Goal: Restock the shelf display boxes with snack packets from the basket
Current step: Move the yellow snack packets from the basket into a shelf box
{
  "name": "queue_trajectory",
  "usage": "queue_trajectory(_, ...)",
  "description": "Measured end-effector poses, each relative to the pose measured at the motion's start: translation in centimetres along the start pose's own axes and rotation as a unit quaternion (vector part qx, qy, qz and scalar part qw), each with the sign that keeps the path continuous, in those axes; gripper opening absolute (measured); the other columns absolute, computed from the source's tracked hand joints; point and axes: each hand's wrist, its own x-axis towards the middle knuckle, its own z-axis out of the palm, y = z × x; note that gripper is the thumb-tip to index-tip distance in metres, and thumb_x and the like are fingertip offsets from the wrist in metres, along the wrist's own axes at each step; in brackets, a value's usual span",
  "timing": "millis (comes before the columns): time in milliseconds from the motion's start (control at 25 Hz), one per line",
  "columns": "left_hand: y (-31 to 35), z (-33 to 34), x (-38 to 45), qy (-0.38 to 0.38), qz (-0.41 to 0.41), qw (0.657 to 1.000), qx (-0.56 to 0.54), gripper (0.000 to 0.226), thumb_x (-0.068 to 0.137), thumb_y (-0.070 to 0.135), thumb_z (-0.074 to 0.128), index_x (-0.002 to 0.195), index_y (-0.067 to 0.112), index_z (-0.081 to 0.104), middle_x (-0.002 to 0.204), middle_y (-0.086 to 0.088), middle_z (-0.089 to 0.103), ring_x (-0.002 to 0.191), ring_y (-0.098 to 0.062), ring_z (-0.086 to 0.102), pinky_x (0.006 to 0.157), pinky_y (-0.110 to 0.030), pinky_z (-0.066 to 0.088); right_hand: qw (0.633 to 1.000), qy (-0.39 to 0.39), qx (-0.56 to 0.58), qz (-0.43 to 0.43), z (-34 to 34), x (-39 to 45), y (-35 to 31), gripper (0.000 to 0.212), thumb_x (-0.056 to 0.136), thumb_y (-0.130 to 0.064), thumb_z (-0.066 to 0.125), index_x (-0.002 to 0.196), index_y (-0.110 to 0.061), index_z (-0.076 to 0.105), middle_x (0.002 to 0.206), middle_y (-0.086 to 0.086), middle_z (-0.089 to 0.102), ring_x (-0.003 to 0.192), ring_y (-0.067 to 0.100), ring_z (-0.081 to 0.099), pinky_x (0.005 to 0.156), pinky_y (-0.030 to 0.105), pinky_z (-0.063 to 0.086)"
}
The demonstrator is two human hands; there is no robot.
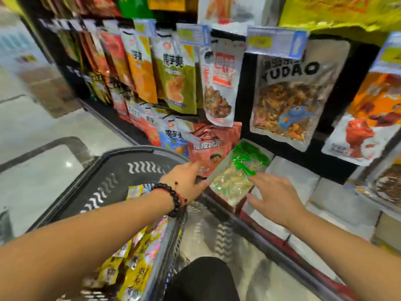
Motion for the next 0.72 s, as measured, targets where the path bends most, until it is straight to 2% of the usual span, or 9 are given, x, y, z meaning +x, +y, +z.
queue_trajectory(160,-8.9,-2.1,-4.4,0.011,-0.102,0.994,0.037,0.066,0.076,0.063,0.033,0.125,0.021,0.046,0.126,-0.007,0.054,0.119,-0.03,0.051,0.097,-0.045,0.046,0.993,-0.025,-0.027,-0.111,-0.2,5.2,-10.4,0.058,0.074,-0.058,0.029,0.115,-0.028,0.057,0.108,-0.001,0.062,0.107,0.026,0.058,0.089,0.041,0.044)
queue_trajectory(320,-14.1,-2.8,-8.0,0.021,-0.174,0.984,0.036,0.059,0.086,0.053,0.045,0.132,0.015,0.044,0.131,-0.013,0.052,0.122,-0.034,0.048,0.102,-0.043,0.042,0.981,-0.045,-0.026,-0.185,1.0,7.1,-17.4,0.073,0.07,-0.061,0.02,0.128,-0.029,0.051,0.125,-0.002,0.058,0.121,0.022,0.051,0.099,0.042,0.036)
queue_trajectory(480,-17.9,-1.6,-11.1,0.001,-0.238,0.971,0.012,0.058,0.079,0.055,0.041,0.121,0.016,0.05,0.124,-0.013,0.055,0.114,-0.033,0.053,0.095,-0.046,0.047,0.974,-0.055,-0.025,-0.218,2.3,7.6,-21.4,0.07,0.073,-0.059,0.023,0.129,-0.028,0.051,0.125,-0.001,0.057,0.121,0.023,0.05,0.099,0.042,0.033)
queue_trajectory(640,-20.0,-0.8,-13.0,-0.031,-0.292,0.956,-0.003,0.061,0.082,0.05,0.046,0.135,0.02,0.042,0.133,-0.008,0.05,0.12,-0.029,0.049,0.096,-0.045,0.047,0.963,-0.086,-0.048,-0.25,2.8,8.0,-22.4,0.071,0.073,-0.06,0.018,0.131,-0.03,0.046,0.129,-0.001,0.053,0.125,0.021,0.045,0.104,0.043,0.027)
queue_trajectory(720,-20.4,-1.1,-12.9,-0.025,-0.311,0.95,-0.017,0.06,0.082,0.048,0.048,0.135,0.021,0.042,0.133,-0.008,0.05,0.118,-0.029,0.052,0.095,-0.045,0.049,0.962,-0.086,-0.041,-0.255,2.2,8.6,-22.2,0.068,0.075,-0.059,0.021,0.131,-0.03,0.045,0.128,-0.003,0.052,0.124,0.021,0.045,0.105,0.044,0.026)
